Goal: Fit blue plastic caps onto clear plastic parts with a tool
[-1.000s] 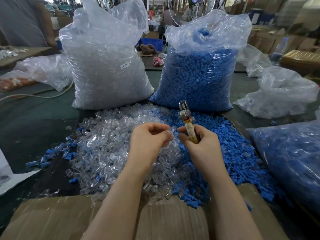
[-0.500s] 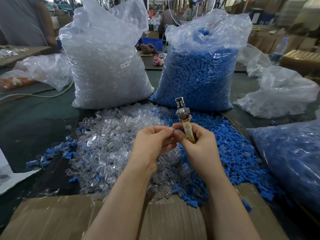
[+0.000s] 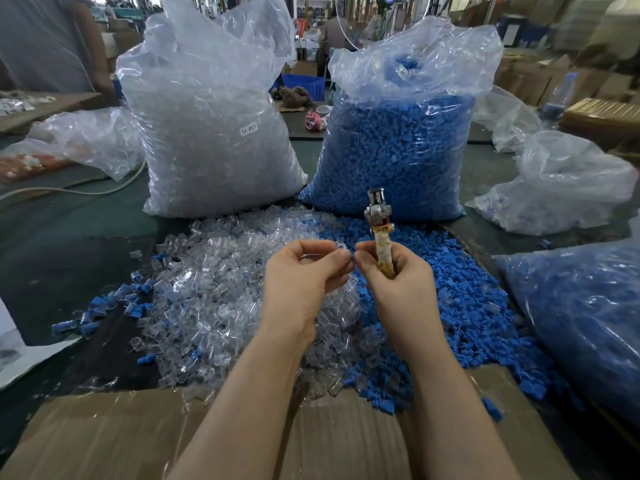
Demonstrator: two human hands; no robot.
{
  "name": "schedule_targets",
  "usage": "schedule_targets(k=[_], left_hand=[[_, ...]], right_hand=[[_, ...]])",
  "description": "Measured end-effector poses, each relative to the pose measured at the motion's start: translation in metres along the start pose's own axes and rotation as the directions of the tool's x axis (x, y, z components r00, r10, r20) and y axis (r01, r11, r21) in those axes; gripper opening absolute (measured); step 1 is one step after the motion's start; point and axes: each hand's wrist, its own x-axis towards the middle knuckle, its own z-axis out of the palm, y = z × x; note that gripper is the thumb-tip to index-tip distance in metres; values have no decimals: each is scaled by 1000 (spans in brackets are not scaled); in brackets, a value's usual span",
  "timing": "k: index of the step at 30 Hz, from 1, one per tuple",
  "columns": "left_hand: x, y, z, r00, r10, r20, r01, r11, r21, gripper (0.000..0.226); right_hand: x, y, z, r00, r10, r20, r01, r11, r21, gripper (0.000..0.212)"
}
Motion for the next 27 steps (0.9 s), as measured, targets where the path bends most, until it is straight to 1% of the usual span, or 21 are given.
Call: schedule_targets(k=[3, 7, 10, 13, 17, 21, 25, 27], left_hand=[[-1, -1, 1, 1000, 28, -8, -28, 999, 32, 16], [-1, -2, 0, 999, 51, -20, -50, 998, 49, 16], [-1, -2, -1, 997, 70, -22, -68, 995, 67, 16], [0, -2, 0, 996, 87, -16, -86, 992, 95, 13], [2, -5, 0, 991, 135, -23, -127, 971, 203, 11], [1, -8, 3, 979, 205, -17, -189, 926, 327, 14], [1, -9, 2, 961, 275, -12, -247, 882, 401, 15], [0, -8, 2, 949, 316, 1, -283, 848, 449, 19]], right_hand=[[1, 1, -1, 1000, 16, -23, -18, 998, -60, 7], [2, 0, 0, 999, 27, -38, -29, 998, -54, 10], [0, 1, 1, 999, 13, -39, -15, 998, -62, 12], [-1, 0, 1, 998, -36, -53, 32, 997, -76, 11], [0, 1, 1, 992, -103, -67, 88, 976, -197, 10], [-1, 3, 2, 988, -123, -98, 85, 940, -331, 13], [-1, 1, 3, 982, -129, -137, 66, 919, -389, 21], [-1, 0, 4, 982, -124, -139, 57, 910, -411, 21]])
